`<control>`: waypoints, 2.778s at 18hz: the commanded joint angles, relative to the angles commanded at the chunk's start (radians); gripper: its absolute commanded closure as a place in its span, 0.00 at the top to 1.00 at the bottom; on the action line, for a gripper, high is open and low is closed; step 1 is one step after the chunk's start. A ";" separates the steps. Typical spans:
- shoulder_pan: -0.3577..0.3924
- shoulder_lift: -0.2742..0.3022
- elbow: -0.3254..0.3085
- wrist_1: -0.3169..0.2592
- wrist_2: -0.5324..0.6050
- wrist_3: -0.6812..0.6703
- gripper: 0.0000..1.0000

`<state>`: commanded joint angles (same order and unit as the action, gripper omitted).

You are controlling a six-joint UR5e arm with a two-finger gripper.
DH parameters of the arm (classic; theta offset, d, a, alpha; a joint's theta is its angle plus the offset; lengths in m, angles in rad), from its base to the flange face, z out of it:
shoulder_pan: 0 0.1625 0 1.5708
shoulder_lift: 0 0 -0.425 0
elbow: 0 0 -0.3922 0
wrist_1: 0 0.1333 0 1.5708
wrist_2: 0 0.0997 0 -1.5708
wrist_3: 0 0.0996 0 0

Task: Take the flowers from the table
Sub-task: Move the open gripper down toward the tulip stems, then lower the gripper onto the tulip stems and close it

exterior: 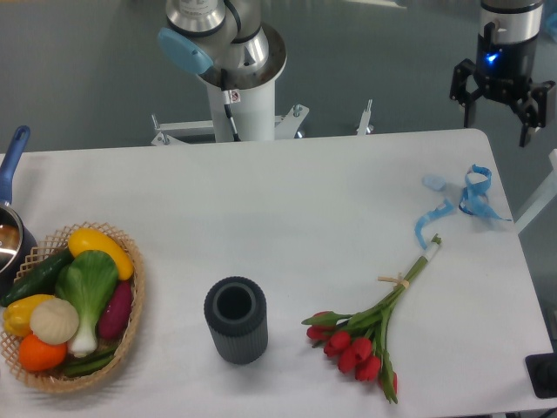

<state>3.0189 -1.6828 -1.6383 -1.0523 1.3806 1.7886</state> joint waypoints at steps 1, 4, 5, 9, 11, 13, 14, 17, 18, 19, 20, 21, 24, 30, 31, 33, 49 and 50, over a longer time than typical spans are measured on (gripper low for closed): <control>0.000 0.000 0.000 0.000 0.000 0.000 1.00; -0.005 0.000 0.000 -0.002 0.002 0.000 1.00; -0.003 0.000 0.000 -0.003 0.000 0.000 1.00; -0.009 -0.002 -0.020 -0.003 -0.008 -0.014 1.00; -0.009 -0.009 -0.046 -0.002 -0.052 -0.018 1.00; -0.011 -0.011 -0.089 0.040 -0.083 -0.060 1.00; -0.015 -0.014 -0.110 0.070 -0.084 -0.095 1.00; -0.099 -0.066 -0.120 0.101 -0.084 -0.207 1.00; -0.127 -0.086 -0.120 0.104 -0.084 -0.247 1.00; -0.149 -0.110 -0.118 0.107 -0.083 -0.289 1.00; -0.167 -0.132 -0.115 0.109 -0.081 -0.322 1.00; -0.188 -0.162 -0.111 0.124 -0.080 -0.351 1.00; -0.215 -0.216 -0.117 0.198 -0.075 -0.391 1.00; -0.287 -0.363 -0.054 0.275 0.008 -0.445 1.00; -0.288 -0.379 -0.046 0.275 0.008 -0.443 1.00; -0.290 -0.403 -0.034 0.275 0.008 -0.439 1.00; -0.344 -0.523 0.044 0.276 0.012 -0.443 0.83; -0.345 -0.523 0.043 0.275 0.011 -0.443 0.69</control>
<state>2.6737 -2.2059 -1.5953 -0.7777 1.3913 1.3453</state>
